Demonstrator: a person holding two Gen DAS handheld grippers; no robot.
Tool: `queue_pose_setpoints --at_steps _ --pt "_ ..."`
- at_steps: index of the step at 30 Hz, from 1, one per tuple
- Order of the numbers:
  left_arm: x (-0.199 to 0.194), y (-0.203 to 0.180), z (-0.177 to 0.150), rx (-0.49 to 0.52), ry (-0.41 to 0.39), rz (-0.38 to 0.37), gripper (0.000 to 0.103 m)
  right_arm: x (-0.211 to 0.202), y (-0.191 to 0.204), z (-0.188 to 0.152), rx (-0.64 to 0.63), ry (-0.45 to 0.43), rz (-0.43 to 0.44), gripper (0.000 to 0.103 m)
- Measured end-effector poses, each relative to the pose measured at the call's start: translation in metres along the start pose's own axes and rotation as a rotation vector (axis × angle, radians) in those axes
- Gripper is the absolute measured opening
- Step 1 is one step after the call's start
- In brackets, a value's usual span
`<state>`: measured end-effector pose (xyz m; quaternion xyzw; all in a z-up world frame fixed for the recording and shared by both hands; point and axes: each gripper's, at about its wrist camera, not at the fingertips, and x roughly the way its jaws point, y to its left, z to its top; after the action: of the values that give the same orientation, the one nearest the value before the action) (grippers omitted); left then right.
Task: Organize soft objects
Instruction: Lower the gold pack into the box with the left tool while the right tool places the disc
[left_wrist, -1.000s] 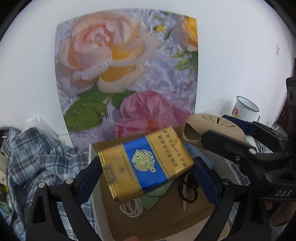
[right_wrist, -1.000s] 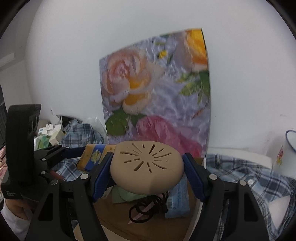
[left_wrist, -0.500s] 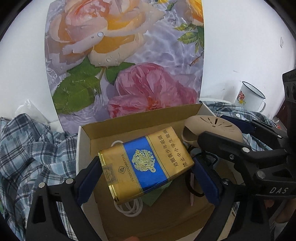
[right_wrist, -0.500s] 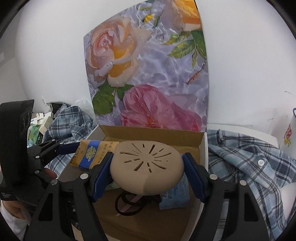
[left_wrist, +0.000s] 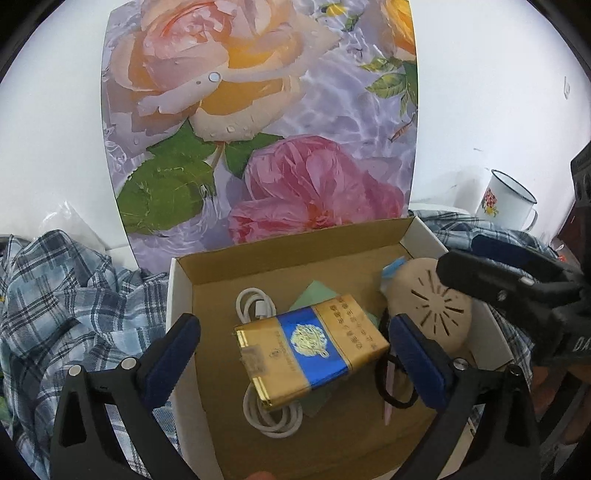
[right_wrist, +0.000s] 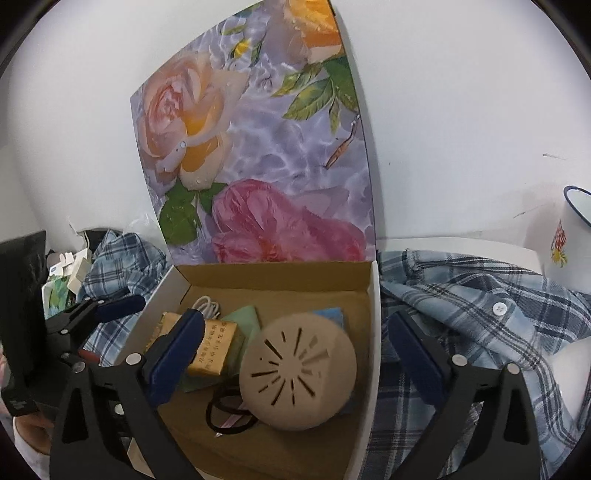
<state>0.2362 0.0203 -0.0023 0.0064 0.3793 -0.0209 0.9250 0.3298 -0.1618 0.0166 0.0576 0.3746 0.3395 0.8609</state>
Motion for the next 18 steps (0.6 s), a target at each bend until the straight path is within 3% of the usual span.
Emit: queue_pose_setpoints --at_steps 18 --pt "-0.014 -0.007 0.001 0.031 -0.024 0.034 0.103 -0.011 0.012 0.005 -0.021 -0.011 0.037 0.102"
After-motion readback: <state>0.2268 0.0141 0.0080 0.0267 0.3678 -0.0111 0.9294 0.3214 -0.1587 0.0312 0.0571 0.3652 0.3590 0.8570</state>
